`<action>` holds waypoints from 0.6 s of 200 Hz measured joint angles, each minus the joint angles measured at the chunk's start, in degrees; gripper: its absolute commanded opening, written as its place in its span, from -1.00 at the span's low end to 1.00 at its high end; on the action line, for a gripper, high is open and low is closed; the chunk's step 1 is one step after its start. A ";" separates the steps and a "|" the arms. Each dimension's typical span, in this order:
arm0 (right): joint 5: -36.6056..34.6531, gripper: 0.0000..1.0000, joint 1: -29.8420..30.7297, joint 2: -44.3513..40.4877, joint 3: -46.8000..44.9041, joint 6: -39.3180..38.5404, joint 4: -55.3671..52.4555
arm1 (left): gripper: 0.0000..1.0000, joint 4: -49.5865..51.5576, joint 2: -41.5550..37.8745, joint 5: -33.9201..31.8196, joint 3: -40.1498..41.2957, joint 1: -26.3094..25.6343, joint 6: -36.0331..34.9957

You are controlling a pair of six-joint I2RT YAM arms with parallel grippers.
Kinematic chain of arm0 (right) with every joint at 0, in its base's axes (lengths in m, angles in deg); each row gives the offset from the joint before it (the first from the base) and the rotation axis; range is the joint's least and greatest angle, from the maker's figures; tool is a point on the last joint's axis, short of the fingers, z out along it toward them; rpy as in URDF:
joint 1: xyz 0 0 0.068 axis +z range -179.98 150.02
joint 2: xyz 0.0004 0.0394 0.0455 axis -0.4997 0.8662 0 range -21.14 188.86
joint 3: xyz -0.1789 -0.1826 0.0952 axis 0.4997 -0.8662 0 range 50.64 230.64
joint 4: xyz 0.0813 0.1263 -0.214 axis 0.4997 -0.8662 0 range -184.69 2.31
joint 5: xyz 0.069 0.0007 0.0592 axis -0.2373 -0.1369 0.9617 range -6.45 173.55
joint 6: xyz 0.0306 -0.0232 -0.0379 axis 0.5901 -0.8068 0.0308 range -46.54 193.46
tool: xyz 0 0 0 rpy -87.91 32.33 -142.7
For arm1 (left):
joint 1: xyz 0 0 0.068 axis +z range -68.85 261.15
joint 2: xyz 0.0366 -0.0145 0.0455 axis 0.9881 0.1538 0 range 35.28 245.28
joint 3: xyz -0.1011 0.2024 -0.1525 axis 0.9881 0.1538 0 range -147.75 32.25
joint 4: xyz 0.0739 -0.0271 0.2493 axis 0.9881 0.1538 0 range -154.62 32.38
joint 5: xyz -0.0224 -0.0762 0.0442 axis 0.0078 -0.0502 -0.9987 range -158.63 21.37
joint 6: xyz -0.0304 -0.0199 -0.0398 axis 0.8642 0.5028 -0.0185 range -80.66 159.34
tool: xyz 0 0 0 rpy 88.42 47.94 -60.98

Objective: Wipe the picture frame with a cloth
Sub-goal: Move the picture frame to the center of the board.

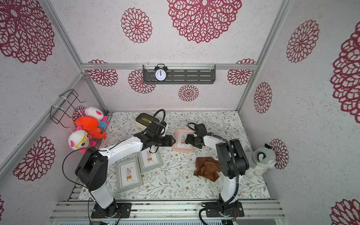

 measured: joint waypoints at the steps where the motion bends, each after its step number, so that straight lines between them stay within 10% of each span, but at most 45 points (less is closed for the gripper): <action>1: 0.00 0.46 0.00 0.00 0.00 0.04 0.00 | 0.23 0.00 0.24 -0.02 -0.33 0.09 0.02; 120: 1.73 -0.12 0.00 0.61 -2.56 0.72 3.28 | -0.16 3.56 22.08 0.11 -14.23 2.36 3.06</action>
